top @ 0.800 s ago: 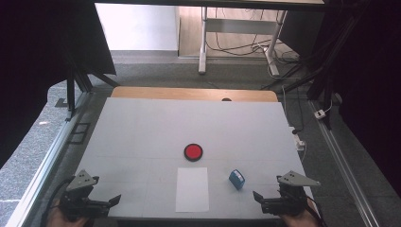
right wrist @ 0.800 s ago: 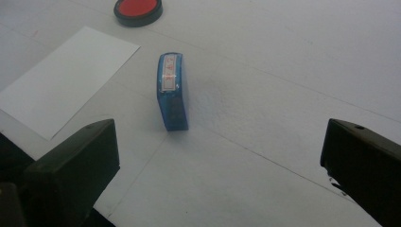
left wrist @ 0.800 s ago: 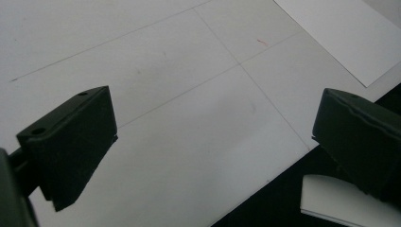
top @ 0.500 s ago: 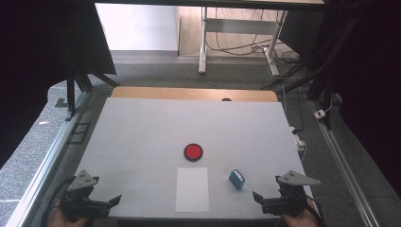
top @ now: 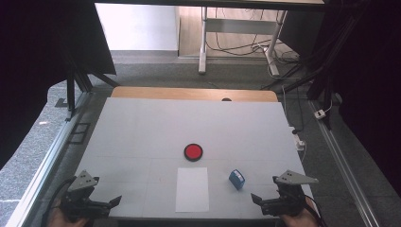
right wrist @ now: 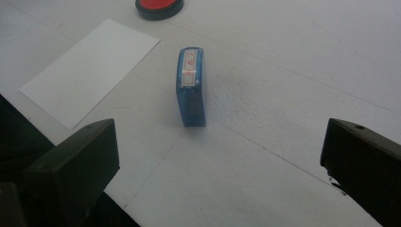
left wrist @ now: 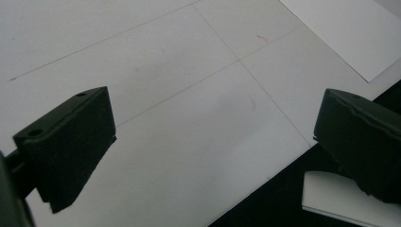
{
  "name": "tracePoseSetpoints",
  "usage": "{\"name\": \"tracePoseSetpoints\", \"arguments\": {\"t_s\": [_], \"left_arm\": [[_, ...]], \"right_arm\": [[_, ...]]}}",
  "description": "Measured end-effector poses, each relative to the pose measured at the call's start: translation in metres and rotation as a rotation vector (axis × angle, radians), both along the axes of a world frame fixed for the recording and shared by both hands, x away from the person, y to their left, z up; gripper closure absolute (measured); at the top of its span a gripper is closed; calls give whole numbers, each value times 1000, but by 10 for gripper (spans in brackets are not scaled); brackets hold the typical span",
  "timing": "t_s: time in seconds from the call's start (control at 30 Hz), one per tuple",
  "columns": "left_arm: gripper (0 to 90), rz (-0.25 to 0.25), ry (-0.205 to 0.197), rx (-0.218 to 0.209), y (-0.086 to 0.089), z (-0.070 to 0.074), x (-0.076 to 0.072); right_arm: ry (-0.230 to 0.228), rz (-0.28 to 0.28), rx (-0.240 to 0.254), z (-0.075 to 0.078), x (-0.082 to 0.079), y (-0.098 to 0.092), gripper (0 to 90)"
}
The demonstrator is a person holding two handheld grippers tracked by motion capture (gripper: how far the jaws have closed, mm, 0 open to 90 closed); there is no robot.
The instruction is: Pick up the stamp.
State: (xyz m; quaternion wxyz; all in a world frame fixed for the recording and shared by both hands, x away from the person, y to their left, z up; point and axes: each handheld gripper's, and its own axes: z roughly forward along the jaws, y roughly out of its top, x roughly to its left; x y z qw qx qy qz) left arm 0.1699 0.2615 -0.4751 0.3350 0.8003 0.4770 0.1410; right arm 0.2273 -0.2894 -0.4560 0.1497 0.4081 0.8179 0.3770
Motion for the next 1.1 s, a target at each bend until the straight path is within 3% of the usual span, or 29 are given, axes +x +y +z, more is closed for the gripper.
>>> {"name": "tracePoseSetpoints", "arguments": {"t_s": [0.13, 0.23, 0.43, 0.83, 1.1], "left_arm": [[1, -4, 6, -13, 1, 0, 0], [2, -8, 9, -20, 1, 0, 1], [3, -13, 13, -22, 2, 0, 1], [4, -17, 18, -23, 2, -1, 2], [4, -19, 23, -25, 2, -1, 2]], "right_arm": [[-30, 12, -5, 1, -1, 1, 0], [-48, 14, 18, 3, -1, 1, 0], [-58, 40, 33, 4, -1, 8, 0], [-51, 28, 40, 5, 2, 16, 0], [-64, 48, -1, 4, 5, 26, 0]]}}
